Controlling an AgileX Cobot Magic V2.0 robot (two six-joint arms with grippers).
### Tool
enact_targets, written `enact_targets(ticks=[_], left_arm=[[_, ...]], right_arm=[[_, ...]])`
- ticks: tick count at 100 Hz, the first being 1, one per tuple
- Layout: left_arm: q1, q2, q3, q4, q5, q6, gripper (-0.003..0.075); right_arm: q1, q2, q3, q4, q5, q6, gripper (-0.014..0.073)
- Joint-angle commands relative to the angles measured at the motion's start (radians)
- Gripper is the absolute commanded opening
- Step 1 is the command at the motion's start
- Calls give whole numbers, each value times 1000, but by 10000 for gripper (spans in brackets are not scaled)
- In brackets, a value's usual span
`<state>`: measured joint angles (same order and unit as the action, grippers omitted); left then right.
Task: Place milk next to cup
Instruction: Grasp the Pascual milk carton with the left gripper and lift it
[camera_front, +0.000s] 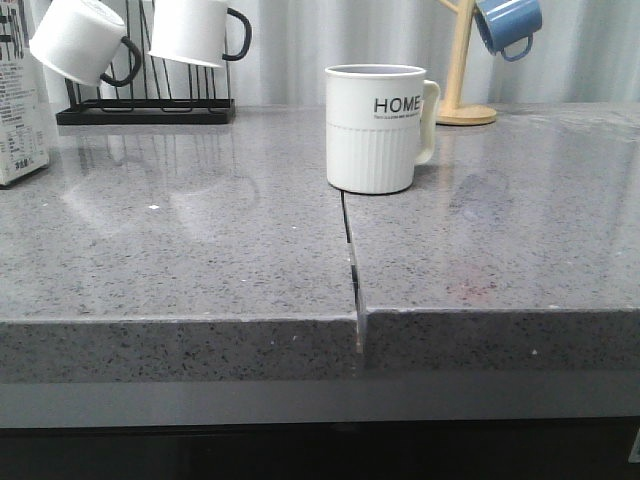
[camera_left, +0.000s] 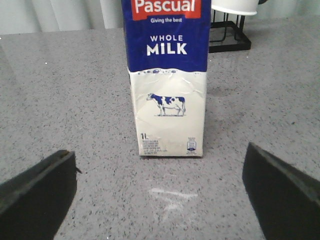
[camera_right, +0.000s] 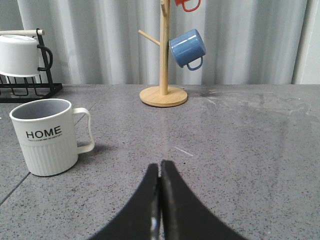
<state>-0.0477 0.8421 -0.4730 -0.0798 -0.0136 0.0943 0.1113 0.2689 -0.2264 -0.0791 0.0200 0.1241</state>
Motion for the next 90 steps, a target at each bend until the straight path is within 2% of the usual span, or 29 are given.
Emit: enact_targets(ticks=[1, 15, 46, 90], left_arm=[[-30, 58, -35, -2, -173, -6, 638], [-65, 159, -44, -8, -307, -9, 638], [-65, 334, -179, -27, -311, -10, 638], [-33, 483, -300, -37, -330, -10, 638]], right_arm=[[-5, 7, -26, -2, -83, 1, -67], [-5, 7, -26, -2, -83, 1, -67], [-5, 7, -26, -2, -83, 1, -67], [-5, 7, -26, -2, -83, 1, -67]])
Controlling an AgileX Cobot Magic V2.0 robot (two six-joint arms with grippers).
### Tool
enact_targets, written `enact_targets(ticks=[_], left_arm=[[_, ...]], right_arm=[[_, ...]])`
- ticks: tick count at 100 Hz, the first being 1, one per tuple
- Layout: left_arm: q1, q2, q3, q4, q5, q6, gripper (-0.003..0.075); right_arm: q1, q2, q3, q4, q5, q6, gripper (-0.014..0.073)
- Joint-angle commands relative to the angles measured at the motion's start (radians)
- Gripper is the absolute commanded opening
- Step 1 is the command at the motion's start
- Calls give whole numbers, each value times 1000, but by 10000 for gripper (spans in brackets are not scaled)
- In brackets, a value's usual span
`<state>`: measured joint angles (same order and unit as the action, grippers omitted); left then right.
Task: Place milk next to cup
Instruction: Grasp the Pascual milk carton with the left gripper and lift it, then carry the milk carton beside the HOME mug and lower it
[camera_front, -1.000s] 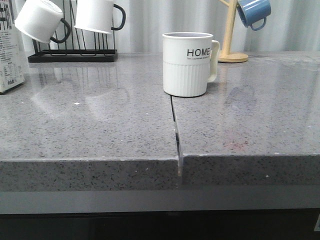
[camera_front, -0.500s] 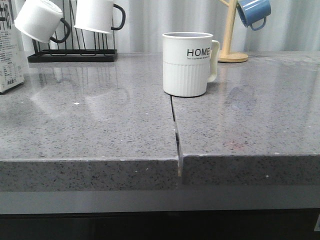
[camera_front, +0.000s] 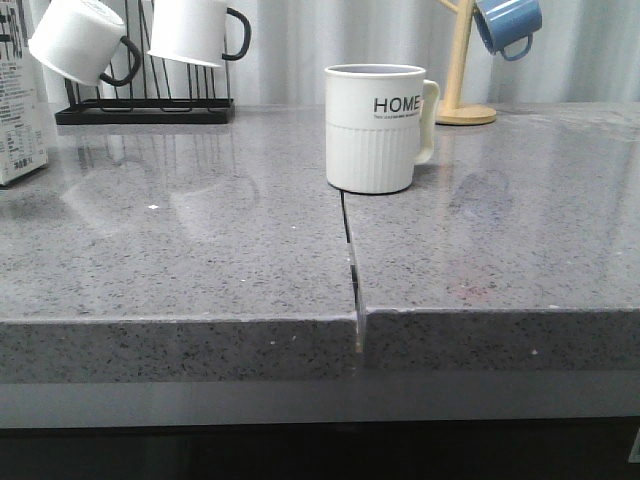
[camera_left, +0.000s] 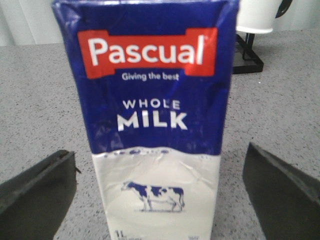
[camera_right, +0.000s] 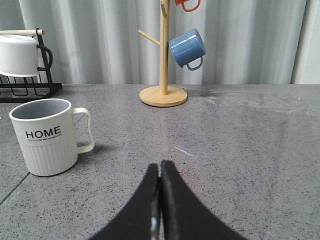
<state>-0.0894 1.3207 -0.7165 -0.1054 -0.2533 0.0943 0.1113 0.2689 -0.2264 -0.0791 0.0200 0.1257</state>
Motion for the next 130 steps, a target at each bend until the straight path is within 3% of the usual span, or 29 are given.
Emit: enact_targets(ticks=[1, 54, 62, 83, 93, 130], left_arm=[[8, 11, -61, -11, -90, -10, 638], [46, 149, -197, 6, -151, -63, 628], [46, 149, -197, 6, -164, -63, 560], [46, 149, -197, 6, -172, -89, 261], [42, 147, -199, 18, -177, -89, 162], [-151, 101, -251, 16, -105, -89, 137]], right_arm=[[-5, 7, -26, -2, -83, -1, -67], [-5, 7, -26, -2, -83, -1, -67], [-5, 7, -26, -2, -83, -1, -67], [-5, 7, -26, -2, -83, -1, -67], [-5, 7, -26, -2, -83, -1, -67], [-5, 7, -26, -2, -83, -1, -67]])
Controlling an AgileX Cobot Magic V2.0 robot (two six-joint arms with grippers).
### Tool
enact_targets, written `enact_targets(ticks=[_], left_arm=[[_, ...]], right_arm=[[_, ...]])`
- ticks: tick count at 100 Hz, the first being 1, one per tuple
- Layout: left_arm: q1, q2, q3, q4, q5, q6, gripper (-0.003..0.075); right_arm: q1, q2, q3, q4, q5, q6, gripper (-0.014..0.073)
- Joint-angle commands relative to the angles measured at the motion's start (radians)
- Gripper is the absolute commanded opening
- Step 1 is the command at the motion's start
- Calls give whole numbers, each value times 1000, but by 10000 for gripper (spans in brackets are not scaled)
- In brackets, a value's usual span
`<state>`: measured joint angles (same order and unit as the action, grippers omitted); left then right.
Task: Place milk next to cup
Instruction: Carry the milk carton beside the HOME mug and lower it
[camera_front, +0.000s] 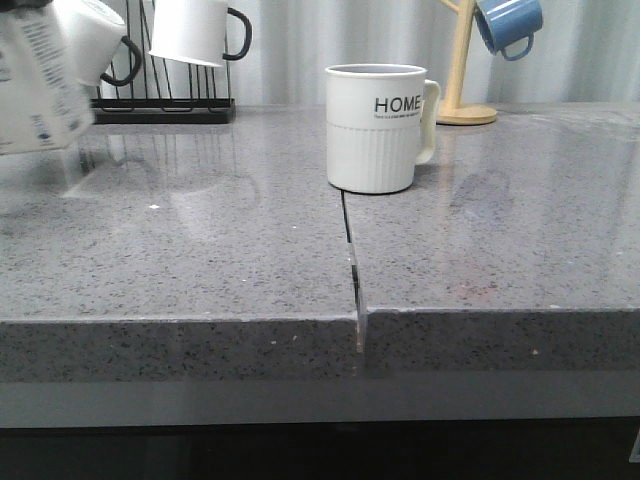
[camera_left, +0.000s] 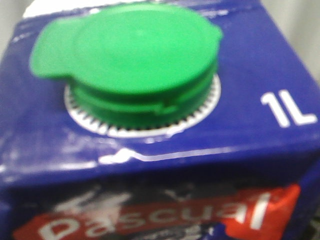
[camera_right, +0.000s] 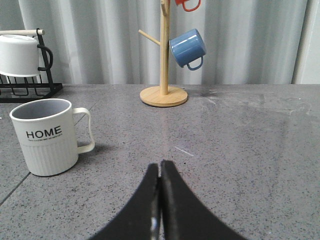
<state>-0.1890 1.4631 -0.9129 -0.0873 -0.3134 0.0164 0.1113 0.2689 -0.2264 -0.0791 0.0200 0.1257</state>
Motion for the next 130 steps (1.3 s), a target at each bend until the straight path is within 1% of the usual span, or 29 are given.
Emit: enact_targets(ticks=[1, 20, 42, 73, 95, 100, 102, 105, 107, 112, 119, 122, 130], left_arm=[[-61, -41, -60, -5, -40, -11, 137], [-178, -16, -114, -30, -6, -11, 137], [-270, 35, -153, -54, 3, -1, 134], [-351, 129, -190, -45, -30, 8, 134], [-363, 157, -190, -42, -50, 19, 145], [-366, 157, -190, -38, -50, 20, 186], [-366, 157, -190, -36, -52, 21, 218], [-366, 157, -190, -31, -53, 21, 287], [-366, 157, -190, -29, -53, 21, 318], [-366, 157, -190, -19, -54, 21, 449], [-367, 157, -190, -19, -54, 21, 578], [-368, 155, -190, -19, -54, 21, 613], [-372, 147, -190, -19, -43, 21, 627]], right_arm=[[-5, 7, -26, -2, -83, -1, -67], [-5, 7, -26, -2, -83, -1, -67], [-5, 7, -26, -2, -83, -1, -67], [-5, 7, -26, -2, -83, -1, -67], [-5, 7, -26, -2, -83, -1, -67], [-5, 7, -26, -2, -83, -1, -67], [-5, 7, -26, -2, -83, -1, -67], [-5, 7, -26, -2, -83, -1, -67], [-5, 7, -26, -2, -83, -1, -67], [-5, 7, -26, -2, -83, -1, -67], [-5, 7, -26, -2, -83, -1, -67], [-5, 7, -26, -2, -83, -1, -67], [-5, 7, -26, -2, -83, -1, -67]])
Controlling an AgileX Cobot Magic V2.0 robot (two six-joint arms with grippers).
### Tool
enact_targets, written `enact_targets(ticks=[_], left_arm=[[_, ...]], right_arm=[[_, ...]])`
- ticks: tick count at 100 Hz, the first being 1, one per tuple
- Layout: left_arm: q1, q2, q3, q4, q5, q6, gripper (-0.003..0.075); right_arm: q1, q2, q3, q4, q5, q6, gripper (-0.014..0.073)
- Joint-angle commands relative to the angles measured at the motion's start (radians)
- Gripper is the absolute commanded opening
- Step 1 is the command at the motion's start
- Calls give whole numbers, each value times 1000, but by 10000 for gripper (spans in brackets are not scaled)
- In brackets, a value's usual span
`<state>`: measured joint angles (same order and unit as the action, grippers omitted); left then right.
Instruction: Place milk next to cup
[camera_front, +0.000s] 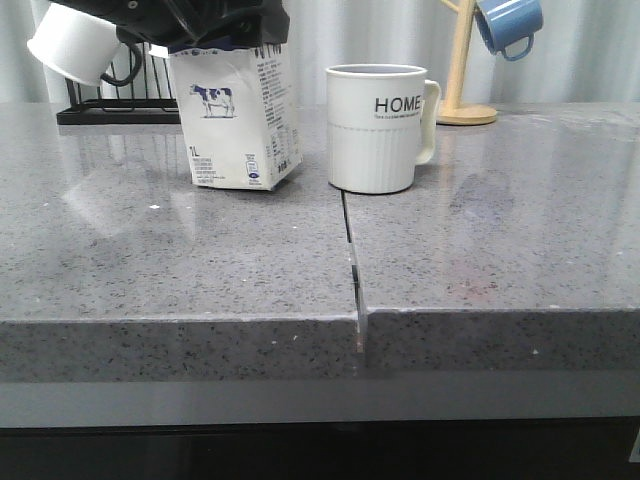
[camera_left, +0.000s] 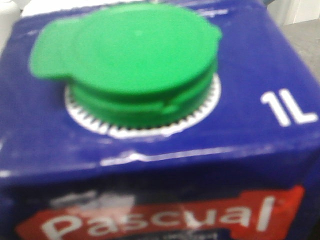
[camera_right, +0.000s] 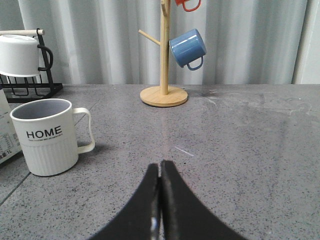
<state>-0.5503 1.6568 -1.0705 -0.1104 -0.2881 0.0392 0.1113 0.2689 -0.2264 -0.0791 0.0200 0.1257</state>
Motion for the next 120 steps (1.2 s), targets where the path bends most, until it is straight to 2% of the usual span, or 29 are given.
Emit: enact_targets(ticks=[1, 43, 72, 77, 84, 91, 102, 103, 106, 120], left_arm=[[-11, -49, -33, 4, -66, -2, 627], [-40, -169, 91, 4, -79, -2, 620], [-55, -366, 282, 2, -130, -2, 610], [-47, -406, 316, 4, -131, 1, 575], [-26, -462, 359, 8, -127, 1, 473], [8, -518, 385, 26, -77, 1, 329], [88, -610, 395, 89, 82, 1, 45], [94, -615, 395, 92, 82, 1, 45], [121, -644, 395, 110, 124, -1, -24], [220, -757, 396, 117, 268, -18, -21]], right_arm=[[-5, 7, -26, -2, -83, -1, -67], [-5, 7, -26, -2, -83, -1, -67], [-5, 7, -26, -2, -83, -1, -67], [-5, 7, -26, -2, -83, -1, -67], [-5, 7, -26, -2, -83, -1, -67], [-5, 7, -26, -2, -83, -1, -67], [-5, 7, -26, -2, -83, -1, -67], [-5, 7, -26, -2, -83, -1, -67], [-5, 7, -26, -2, -83, -1, -67], [-5, 7, -26, -2, -83, -1, -67]])
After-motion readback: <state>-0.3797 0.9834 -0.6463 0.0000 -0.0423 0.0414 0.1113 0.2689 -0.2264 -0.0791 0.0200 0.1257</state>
